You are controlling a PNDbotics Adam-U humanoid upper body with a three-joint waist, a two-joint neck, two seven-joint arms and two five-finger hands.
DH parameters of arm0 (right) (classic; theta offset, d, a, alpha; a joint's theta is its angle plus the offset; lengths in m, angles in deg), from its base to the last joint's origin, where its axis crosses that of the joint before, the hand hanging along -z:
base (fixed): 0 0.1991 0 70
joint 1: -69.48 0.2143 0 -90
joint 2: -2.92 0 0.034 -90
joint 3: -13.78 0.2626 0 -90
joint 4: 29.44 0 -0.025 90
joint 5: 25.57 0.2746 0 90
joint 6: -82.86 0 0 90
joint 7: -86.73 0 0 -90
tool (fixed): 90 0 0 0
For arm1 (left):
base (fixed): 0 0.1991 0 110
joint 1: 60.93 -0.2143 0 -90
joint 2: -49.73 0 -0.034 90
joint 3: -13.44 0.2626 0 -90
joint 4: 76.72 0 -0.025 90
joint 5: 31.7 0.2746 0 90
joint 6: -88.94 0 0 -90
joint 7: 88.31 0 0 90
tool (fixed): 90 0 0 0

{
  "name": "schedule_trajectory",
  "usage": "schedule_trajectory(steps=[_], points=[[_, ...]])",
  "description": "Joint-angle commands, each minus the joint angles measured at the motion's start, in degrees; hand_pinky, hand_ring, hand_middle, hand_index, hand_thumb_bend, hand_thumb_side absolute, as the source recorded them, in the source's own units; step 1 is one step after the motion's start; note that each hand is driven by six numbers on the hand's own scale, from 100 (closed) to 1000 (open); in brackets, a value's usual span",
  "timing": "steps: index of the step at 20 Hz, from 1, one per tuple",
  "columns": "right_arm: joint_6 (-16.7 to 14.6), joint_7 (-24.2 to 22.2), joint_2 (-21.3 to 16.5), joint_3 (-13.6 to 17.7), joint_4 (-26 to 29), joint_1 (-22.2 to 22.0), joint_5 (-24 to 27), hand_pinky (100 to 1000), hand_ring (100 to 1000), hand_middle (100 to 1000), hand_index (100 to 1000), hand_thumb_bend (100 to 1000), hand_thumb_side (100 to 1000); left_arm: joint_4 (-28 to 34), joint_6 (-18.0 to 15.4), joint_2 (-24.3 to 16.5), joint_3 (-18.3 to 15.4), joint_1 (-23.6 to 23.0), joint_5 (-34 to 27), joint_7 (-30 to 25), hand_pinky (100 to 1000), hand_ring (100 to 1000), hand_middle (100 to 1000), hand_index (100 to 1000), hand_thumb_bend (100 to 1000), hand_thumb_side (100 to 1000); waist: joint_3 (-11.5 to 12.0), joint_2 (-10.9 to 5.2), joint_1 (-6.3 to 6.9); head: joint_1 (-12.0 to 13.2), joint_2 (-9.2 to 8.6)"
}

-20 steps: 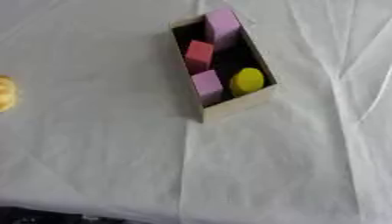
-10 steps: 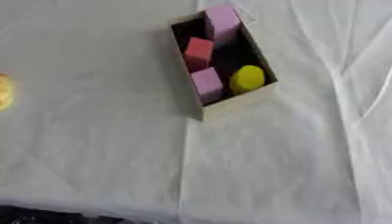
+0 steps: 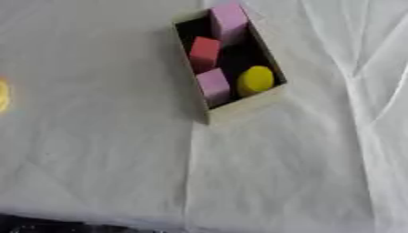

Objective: Pick up objects on the table and place them in the box.

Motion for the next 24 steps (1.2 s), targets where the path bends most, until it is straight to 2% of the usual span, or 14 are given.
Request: schedule_trajectory(steps=[1,5,7,8,11,14,18,24], points=[[-0.2,-0.5,-0.9,0.5,0.9,0.9,0.3,881,720,752,843,100,795,-2.0,-0.5,-0.3,0.0,1.9,1.4,0.0,802,807,775,854,563,184,-0.1,0.04,0.75,0.3,0.24],[-0.4,-0.9,-0.9,0.3,0.9,1.1,0.4,881,720,751,844,100,796,-4.9,-1.4,1.6,0.3,3.5,2.0,1.0,787,788,749,785,477,182,-0.3,0.09,0.76,0.4,0.24],[-0.5,-0.9,-0.9,0.4,0.9,0.9,0.3,882,720,750,844,100,796,-5.1,-2.0,1.9,0.5,3.7,1.9,1.4,779,768,722,725,401,173,-0.4,0.11,0.74,0.5,0.24],[-0.5,-0.9,-0.9,0.4,0.9,0.8,0.3,882,720,750,844,100,797,-4.9,-2.2,1.9,0.6,3.8,1.9,1.4,774,760,712,699,335,147,-0.4,0.1,0.74,0.5,0.24],[-0.5,-0.8,-0.9,0.4,0.9,0.5,0.2,882,720,749,844,100,798,-3.4,-2.6,1.7,0.6,3.8,1.2,1.1,772,759,710,695,268,119,-0.4,0.06,0.76,0.2,0.24],[-0.5,-0.7,-1.0,0.5,0.9,0.2,0.0,882,720,748,844,100,797,1.9,-2.7,0.7,0.3,3.3,0.4,0.6,765,748,699,678,206,100,-0.2,0.01,0.81,-0.4,0.24],[-0.8,-0.5,-1.4,0.7,0.9,-0.1,0.1,882,721,748,844,100,795,9.8,-1.5,-0.8,-0.2,3.9,-0.1,0.5,763,743,690,670,168,100,0.0,-0.24,0.95,-0.8,0.24],[-1.2,-0.3,-1.9,0.9,0.9,-0.1,0.4,881,721,749,843,100,792,17.3,-1.2,1.0,1.5,11.5,-0.8,-1.8,764,742,683,668,135,100,0.1,-0.93,1.11,-2.5,0.24]])
